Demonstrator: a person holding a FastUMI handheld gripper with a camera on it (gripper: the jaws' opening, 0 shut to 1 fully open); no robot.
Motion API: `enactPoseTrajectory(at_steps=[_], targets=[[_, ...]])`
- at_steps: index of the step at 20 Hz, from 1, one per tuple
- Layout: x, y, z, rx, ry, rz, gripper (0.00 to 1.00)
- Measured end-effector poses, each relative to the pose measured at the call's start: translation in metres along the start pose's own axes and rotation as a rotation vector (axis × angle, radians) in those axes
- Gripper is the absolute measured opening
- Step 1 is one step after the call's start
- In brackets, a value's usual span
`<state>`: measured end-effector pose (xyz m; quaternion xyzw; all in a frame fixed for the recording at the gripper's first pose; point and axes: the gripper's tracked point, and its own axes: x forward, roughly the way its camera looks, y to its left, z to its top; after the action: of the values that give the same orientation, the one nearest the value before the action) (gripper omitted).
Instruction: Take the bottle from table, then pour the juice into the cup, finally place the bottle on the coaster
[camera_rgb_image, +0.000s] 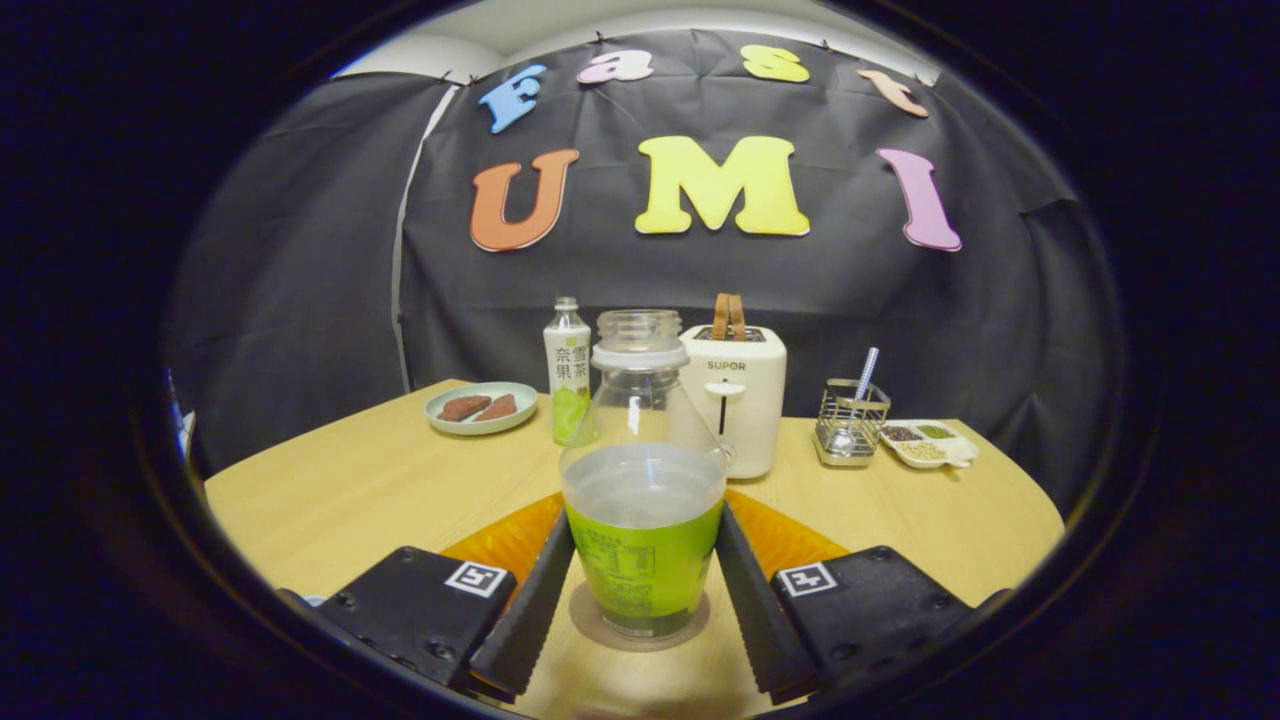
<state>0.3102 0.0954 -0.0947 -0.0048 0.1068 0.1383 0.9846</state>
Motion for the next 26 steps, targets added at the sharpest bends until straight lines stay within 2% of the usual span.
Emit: enactPoseTrajectory(at_steps=[3,7,10,13,19,26], targets=[[0.002,0.007,-0.001,0.002,-0.003,0.018,0.84],[0.008,0.002,-0.012,-0.029,0.041,-0.034,0.84],[-0.002,0.001,-0.01,-0.006,0.017,-0.049,1.0],[-0.015,-0.004,-0.002,0.012,-0.028,-0.078,1.0],[-0.067,0.003,0.013,0.076,-0.055,-0.069,1.0],[-0.156,-0.007,0.024,0.119,-0.104,-0.172,1.0]])
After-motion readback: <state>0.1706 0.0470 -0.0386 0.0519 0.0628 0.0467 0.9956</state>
